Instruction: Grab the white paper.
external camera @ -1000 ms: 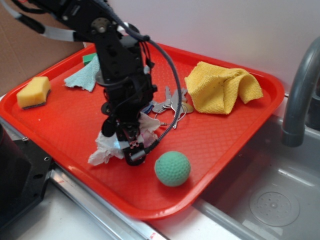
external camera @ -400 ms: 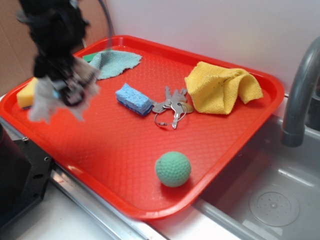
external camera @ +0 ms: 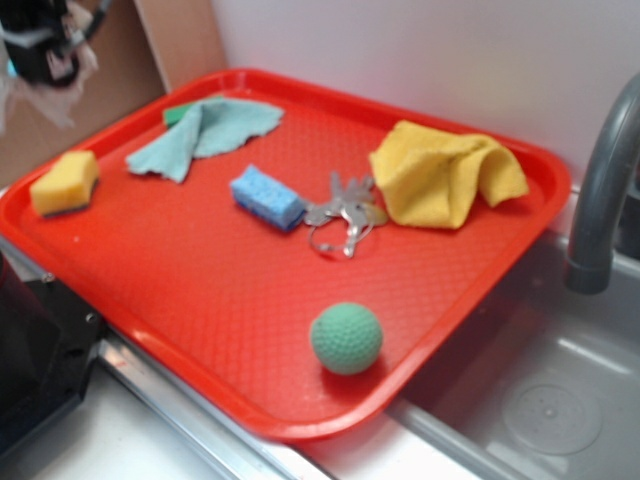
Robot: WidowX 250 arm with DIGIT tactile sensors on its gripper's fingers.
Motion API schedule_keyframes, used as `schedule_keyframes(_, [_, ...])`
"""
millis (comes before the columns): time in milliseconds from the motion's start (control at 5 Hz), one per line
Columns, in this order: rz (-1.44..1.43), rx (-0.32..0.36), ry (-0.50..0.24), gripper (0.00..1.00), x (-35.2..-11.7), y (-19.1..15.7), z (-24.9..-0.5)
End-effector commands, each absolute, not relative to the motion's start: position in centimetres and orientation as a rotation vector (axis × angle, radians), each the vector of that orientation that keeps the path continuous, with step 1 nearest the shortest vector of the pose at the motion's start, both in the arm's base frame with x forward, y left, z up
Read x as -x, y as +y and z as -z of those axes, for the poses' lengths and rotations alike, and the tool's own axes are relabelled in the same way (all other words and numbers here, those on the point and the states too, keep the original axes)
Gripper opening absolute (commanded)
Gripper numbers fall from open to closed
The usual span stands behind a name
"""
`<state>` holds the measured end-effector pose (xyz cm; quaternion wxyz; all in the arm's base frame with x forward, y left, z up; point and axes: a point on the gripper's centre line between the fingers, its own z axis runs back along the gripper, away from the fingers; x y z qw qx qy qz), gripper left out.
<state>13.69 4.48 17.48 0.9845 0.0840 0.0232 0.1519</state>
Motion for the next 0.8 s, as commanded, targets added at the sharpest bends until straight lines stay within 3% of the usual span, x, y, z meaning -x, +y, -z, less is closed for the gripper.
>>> schedule_keyframes(0, [-0.333,-0.182,-0.044,0.0,-13.9,4.2,-19.9])
schedule_keyframes(600, [-0.278,-0.205,0.033,0.0,-14.6,2.9,-16.9])
